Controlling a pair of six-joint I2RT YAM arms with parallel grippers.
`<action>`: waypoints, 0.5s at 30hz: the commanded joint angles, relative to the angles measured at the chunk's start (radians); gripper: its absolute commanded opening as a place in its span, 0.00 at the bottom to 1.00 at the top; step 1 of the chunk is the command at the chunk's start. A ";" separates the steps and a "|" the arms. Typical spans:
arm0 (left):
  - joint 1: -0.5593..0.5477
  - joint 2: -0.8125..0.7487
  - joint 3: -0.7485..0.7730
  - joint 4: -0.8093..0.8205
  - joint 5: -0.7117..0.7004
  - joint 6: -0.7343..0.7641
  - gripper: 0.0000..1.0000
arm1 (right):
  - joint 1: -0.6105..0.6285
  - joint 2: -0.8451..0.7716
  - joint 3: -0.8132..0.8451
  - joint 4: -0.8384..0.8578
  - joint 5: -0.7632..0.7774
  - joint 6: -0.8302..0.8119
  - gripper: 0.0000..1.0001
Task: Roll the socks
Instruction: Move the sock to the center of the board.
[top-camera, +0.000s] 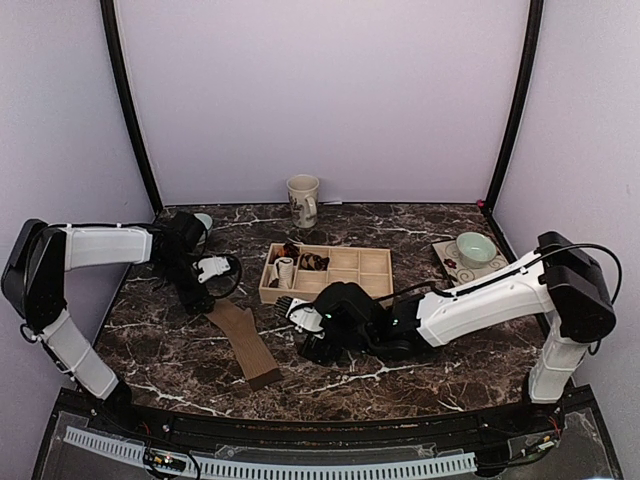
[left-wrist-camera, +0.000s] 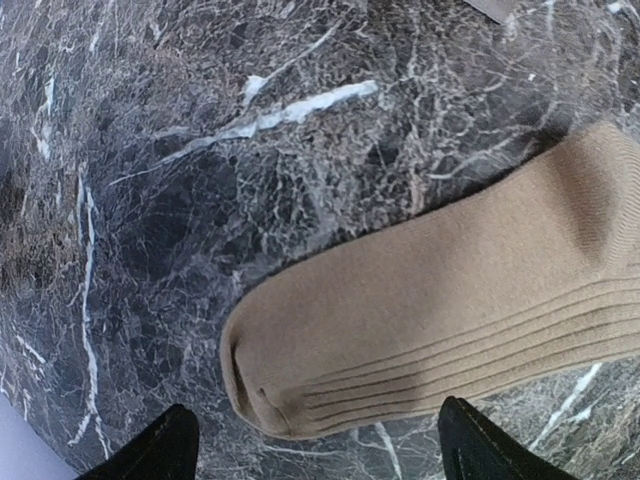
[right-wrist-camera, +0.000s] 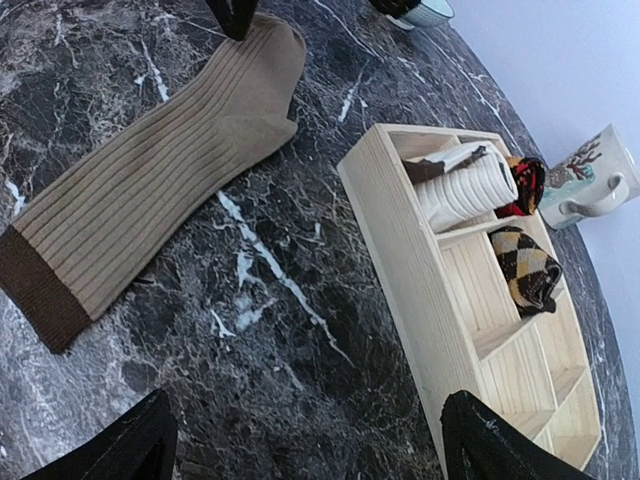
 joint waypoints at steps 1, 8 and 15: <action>-0.002 0.054 0.040 0.027 -0.065 -0.017 0.86 | 0.016 0.036 0.087 -0.009 -0.036 -0.006 0.89; -0.003 0.145 0.058 0.075 -0.161 0.002 0.86 | 0.018 -0.063 -0.003 0.142 0.010 -0.055 1.00; -0.012 0.206 0.123 0.103 -0.226 0.021 0.86 | 0.057 0.008 -0.023 0.123 0.109 -0.189 1.00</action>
